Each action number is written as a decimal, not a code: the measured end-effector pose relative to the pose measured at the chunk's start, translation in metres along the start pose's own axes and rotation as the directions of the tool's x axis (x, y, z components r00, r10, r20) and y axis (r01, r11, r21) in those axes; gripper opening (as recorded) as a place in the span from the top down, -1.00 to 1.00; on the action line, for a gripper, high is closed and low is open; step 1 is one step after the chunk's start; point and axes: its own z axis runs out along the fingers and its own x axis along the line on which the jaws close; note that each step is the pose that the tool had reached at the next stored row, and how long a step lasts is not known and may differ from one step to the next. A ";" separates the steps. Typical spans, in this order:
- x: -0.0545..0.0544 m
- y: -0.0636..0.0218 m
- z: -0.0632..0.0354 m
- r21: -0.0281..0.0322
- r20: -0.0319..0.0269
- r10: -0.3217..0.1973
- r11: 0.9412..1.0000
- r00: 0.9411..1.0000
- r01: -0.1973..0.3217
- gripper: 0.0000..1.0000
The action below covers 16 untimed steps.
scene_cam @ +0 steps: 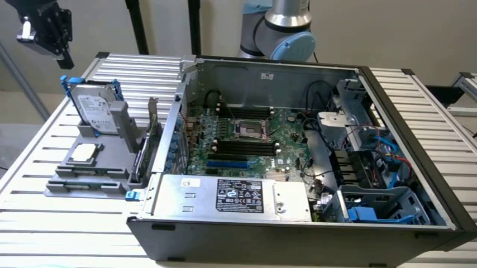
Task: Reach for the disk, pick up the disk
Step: 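Pick up the disk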
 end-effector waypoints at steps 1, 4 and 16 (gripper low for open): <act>0.000 0.0000 0.0000 0.000 0.000 -0.002 1.000 1.000 0.002 0.79; 0.000 0.0000 0.0000 0.000 0.000 -0.003 1.000 1.000 0.003 0.79; 0.000 -0.0001 0.0013 0.001 0.000 -0.004 1.000 1.000 0.004 -0.07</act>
